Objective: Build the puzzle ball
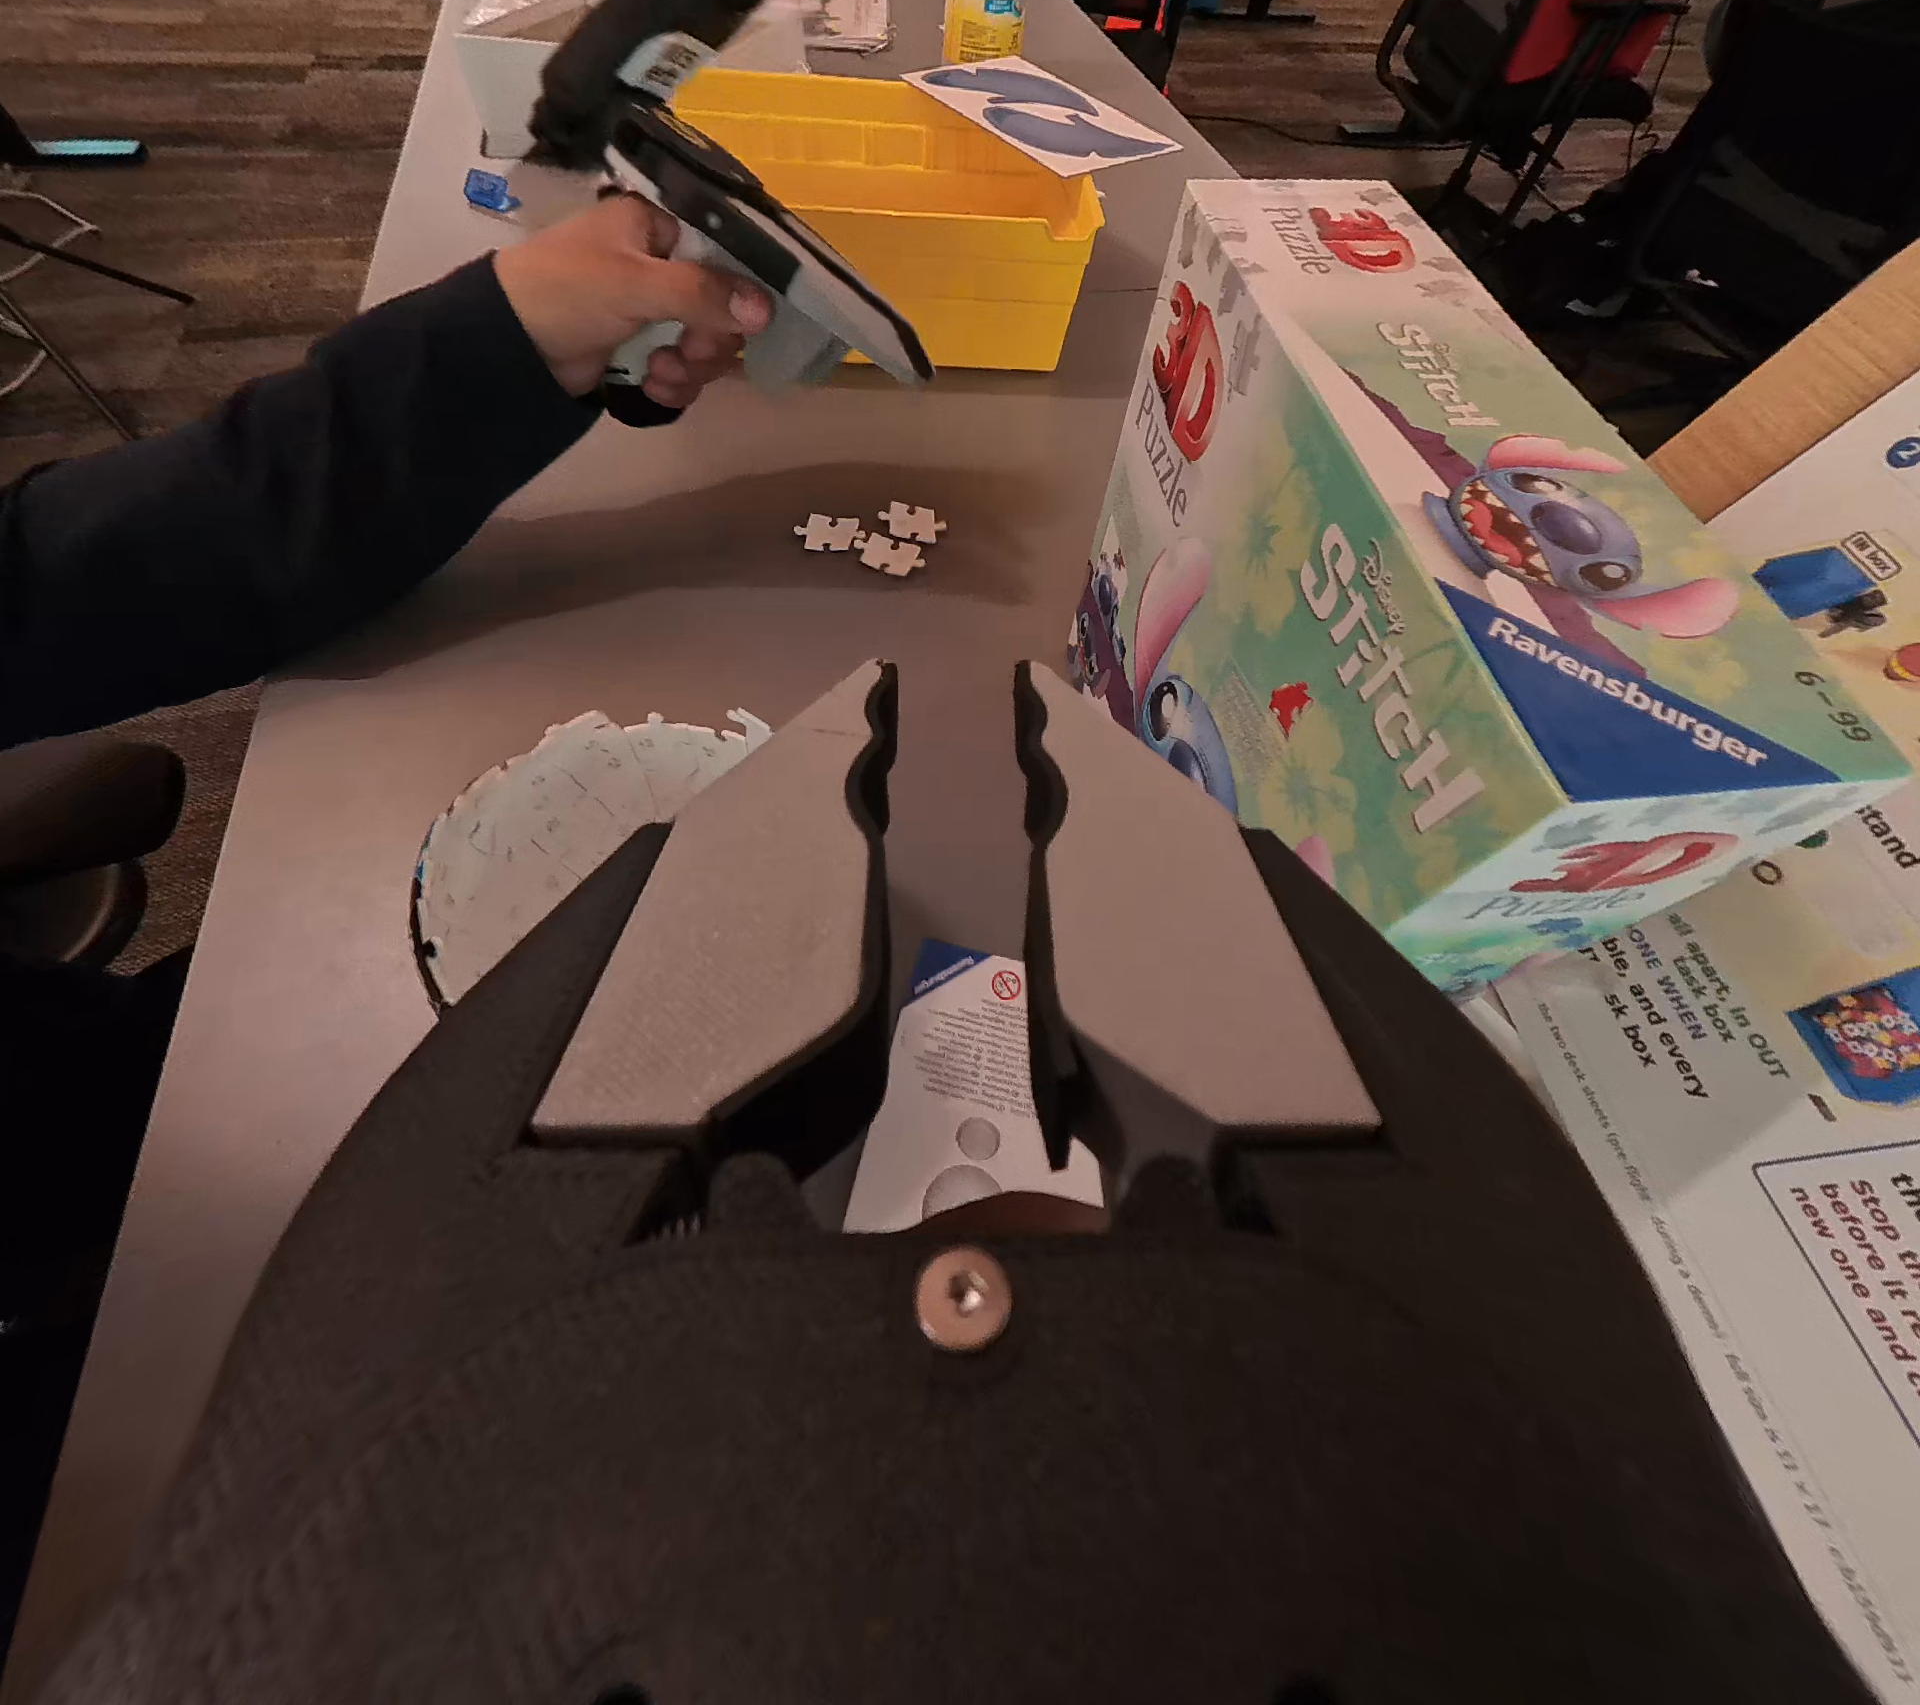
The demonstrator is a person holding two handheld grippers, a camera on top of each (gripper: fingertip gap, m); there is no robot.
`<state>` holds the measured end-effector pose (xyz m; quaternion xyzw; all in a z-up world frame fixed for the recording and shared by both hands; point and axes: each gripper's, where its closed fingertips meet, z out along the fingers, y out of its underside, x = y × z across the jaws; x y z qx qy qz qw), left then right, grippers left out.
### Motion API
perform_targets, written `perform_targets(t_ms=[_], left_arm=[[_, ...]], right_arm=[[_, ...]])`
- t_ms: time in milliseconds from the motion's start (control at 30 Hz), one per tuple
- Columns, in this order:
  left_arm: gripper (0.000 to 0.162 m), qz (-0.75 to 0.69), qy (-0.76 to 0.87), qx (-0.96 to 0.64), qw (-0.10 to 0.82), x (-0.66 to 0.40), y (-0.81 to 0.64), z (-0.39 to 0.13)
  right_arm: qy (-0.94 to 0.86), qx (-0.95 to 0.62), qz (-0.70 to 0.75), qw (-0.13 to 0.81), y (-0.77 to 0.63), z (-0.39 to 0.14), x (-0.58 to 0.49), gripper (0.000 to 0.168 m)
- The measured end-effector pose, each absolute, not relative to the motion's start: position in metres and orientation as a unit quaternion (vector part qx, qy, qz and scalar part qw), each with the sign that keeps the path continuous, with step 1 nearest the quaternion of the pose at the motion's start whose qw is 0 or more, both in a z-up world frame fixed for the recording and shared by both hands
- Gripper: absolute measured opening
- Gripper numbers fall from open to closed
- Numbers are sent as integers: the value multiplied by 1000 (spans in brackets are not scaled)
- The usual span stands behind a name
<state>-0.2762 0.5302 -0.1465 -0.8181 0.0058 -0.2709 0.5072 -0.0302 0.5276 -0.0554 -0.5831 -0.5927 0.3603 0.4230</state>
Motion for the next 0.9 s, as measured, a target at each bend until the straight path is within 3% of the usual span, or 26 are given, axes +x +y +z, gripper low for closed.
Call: perform_targets(t_ms=[267, 433, 500, 600, 633, 700, 767, 800, 900], left_arm=[[39, -139, 0, -794, 591, -311, 455, -96], [59, 22, -72, -858, 508, -404, 392, -138], [59, 44, -96, -861, 498, -432, 382, -154], [61, 1, -98, -869, 485, -438, 389, -177], [53, -27, -88, -874, 477, -432, 394, -185], [61, -62, -69, -875, 475, -415, 397, -189], [58, -112, -37, -873, 473, -387, 383, -185], [69, -165, -12, -859, 484, -366, 374, -177], [22, -262, 65, -809, 521, -340, 333, -151]], right_arm=[[-575, -592, 364, 432, 532, -48, -17, 26], [-553, -590, 372, 456, 520, -61, -3, 26], [-555, -595, 345, 467, 516, -73, 10, 26], [-545, -607, 339, 469, 507, -90, 27, 26], [-538, -614, 344, 465, 504, -95, 33, 26], [-525, -631, 347, 455, 499, -108, 45, 27], [-519, -648, 335, 446, 496, -123, 60, 27], [-519, -656, 324, 442, 495, -129, 69, 28], [-519, -678, 287, 434, 494, -146, 96, 28]])
